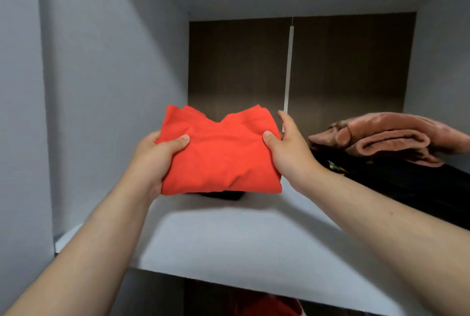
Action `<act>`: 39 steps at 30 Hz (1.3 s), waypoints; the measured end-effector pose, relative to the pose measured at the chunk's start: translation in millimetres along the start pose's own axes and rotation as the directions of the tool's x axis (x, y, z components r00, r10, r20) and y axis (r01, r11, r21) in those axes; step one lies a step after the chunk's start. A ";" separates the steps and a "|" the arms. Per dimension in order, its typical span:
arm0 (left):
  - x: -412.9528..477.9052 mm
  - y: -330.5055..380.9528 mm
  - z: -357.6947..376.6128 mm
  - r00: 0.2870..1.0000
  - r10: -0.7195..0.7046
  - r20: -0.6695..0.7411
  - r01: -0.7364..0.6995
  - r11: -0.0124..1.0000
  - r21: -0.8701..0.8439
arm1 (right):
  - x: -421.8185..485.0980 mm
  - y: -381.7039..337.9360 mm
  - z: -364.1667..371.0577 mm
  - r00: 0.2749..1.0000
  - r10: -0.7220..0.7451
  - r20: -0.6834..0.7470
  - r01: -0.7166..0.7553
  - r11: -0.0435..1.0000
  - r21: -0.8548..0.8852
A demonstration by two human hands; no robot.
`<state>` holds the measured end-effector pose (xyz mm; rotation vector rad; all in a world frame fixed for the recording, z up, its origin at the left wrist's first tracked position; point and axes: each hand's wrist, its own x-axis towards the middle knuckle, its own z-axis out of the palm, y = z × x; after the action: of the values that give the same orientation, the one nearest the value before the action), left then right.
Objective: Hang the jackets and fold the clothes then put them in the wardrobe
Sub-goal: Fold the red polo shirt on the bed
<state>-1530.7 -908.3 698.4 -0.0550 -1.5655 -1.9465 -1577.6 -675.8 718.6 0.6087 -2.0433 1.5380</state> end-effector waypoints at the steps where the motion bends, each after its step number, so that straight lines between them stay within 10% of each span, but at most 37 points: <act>1: 14.2 0.8 3.9 0.999 -0.047 0.008 0.047 0.998 -0.035 | 11.7 3.8 2.7 1.000 -0.001 0.012 0.001 0.999 0.032; 7: 93.4 13.1 27.3 0.945 -0.302 0.126 0.311 0.949 -0.055 | 62.7 18.8 22.7 0.977 0.013 0.215 -0.045 0.989 0.144; 25: 256.7 -43.6 52.2 0.929 -0.359 0.091 0.278 0.839 0.468 | 158.8 68.1 99.4 0.958 0.268 -0.098 -0.273 0.961 -0.042; 35: 282.8 -66.7 45.1 0.997 -0.068 0.033 -0.014 0.264 0.964 | 160.7 104.7 103.4 0.934 0.312 0.175 -0.188 0.844 -0.502; 37: 279.0 -62.6 51.4 0.968 0.142 0.205 -0.203 -0.031 0.979 | 160.0 106.4 105.4 0.953 0.211 0.219 0.021 0.674 -0.738; 39: 271.2 -64.4 66.0 0.849 0.251 0.465 -0.459 -0.086 0.884 | 161.2 110.1 109.7 0.935 0.141 0.325 0.184 0.592 -0.785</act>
<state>-1801.9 -963.4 772.2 -0.0249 -2.3684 -0.0060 -1784.6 -761.1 714.5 0.5390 -2.6784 0.3134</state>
